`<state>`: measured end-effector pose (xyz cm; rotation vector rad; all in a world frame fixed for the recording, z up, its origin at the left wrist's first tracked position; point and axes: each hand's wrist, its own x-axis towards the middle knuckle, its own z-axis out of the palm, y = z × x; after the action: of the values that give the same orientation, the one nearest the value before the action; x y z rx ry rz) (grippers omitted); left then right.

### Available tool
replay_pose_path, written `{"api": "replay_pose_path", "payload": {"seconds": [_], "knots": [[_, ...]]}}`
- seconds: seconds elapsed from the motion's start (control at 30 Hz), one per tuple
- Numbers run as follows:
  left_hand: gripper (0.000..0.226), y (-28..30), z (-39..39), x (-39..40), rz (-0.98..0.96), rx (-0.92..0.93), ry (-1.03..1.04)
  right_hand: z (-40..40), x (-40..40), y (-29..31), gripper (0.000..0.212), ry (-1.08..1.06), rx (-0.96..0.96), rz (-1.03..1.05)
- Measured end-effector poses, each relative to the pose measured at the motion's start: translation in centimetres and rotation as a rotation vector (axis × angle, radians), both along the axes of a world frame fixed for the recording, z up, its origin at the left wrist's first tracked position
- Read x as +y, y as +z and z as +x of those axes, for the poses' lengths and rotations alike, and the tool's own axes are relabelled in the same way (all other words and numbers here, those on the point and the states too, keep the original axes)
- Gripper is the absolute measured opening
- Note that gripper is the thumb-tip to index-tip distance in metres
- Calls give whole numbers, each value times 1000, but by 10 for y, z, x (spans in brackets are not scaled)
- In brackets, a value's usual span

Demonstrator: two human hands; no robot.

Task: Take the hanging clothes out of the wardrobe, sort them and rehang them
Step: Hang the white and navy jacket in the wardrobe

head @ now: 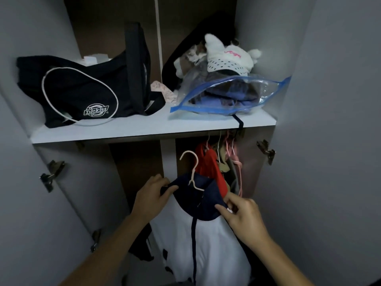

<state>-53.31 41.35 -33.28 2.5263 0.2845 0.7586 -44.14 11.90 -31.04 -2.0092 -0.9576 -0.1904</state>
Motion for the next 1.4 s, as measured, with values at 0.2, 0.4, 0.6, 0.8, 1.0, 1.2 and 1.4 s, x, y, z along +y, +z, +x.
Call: {"api": "replay_pose_path", "payload": {"seconds": [0.2,0.4,0.6,0.8,1.0,1.2,1.4], "knots": [[48,-33,83,60,-43,-28,-17,45,64,-22,32,-152,-59,-17],[64,-51,151,76,-169,37,-96,83,109,-44,40,-305,-81,-8],[105,-44,197,67,-205,117,-120,114,137,-51,35,-416,-121,14],[111,-40,236,60,-244,189,-94,137,159,-49,28,-515,-128,13],[109,-43,266,65,-233,235,-74,158,182,-58,21,-542,-150,-29],[105,-55,284,69,-220,294,-57,171,190,-68,21,-607,-238,-141],[108,-70,289,71,-242,312,-79,175,186,-83,23,-614,-270,-189]]}}
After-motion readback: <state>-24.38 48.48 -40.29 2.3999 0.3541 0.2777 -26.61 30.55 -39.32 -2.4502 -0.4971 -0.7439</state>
